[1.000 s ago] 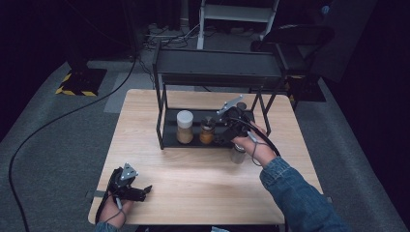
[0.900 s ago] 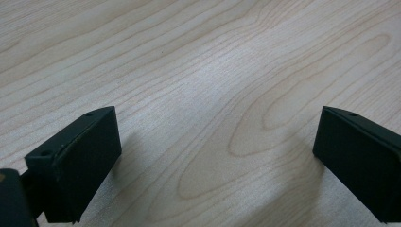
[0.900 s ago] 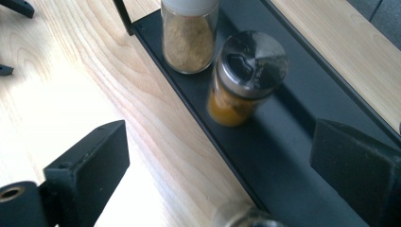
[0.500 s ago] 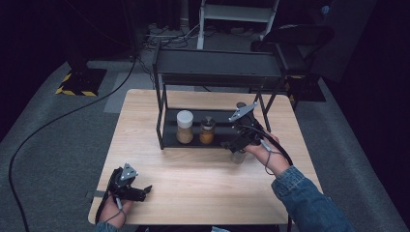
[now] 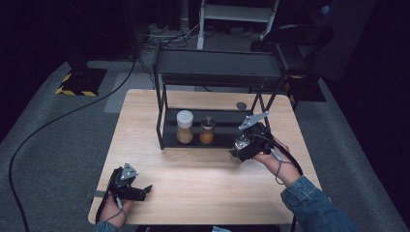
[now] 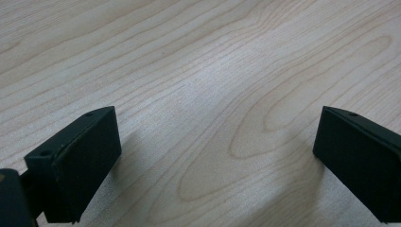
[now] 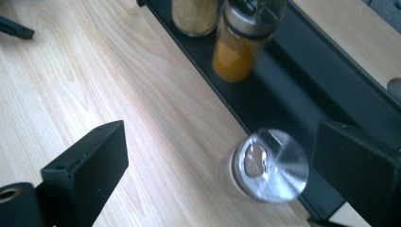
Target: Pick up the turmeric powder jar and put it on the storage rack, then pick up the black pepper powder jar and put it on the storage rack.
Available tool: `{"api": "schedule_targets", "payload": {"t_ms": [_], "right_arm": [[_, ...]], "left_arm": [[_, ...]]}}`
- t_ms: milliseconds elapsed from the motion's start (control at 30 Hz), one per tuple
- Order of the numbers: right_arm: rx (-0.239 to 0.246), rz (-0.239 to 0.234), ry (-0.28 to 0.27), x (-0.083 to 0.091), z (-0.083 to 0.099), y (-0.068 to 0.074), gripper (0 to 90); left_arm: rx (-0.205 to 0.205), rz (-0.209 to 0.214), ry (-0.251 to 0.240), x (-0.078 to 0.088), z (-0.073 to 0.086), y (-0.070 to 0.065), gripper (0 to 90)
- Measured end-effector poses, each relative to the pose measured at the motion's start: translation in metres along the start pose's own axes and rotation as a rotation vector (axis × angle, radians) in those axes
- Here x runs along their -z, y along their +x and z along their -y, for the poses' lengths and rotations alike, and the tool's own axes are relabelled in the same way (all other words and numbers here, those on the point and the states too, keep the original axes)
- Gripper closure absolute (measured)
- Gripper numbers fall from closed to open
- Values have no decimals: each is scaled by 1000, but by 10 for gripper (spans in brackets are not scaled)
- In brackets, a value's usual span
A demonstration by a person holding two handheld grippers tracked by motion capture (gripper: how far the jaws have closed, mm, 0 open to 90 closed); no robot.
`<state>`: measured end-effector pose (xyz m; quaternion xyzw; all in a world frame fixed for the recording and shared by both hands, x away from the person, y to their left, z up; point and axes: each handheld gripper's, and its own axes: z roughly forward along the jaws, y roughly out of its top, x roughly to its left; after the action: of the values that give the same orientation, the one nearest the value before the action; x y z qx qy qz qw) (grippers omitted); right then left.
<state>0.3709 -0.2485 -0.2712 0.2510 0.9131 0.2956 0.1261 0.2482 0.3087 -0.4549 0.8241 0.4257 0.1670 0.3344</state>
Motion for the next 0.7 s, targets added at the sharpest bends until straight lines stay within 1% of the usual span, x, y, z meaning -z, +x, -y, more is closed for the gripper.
{"api": "schedule_targets", "payload": {"t_ms": [200,333,433,500,700], "right_arm": [[-11,8,-12,9,17,2,45],[1,38,-11,14,28,7,45],[-2,47,-14,15,37,7,46],[-14,44,-21,15,46,6,45],[-44,52,-28,15,65,3,45]], "left_arm": [[1,-1,0,0,0,0,16],[2,-2,0,0,0,0,16],[4,-3,0,0,0,-1,16],[5,-4,0,0,0,-1,16],[6,-6,0,0,0,-1,16]]}}
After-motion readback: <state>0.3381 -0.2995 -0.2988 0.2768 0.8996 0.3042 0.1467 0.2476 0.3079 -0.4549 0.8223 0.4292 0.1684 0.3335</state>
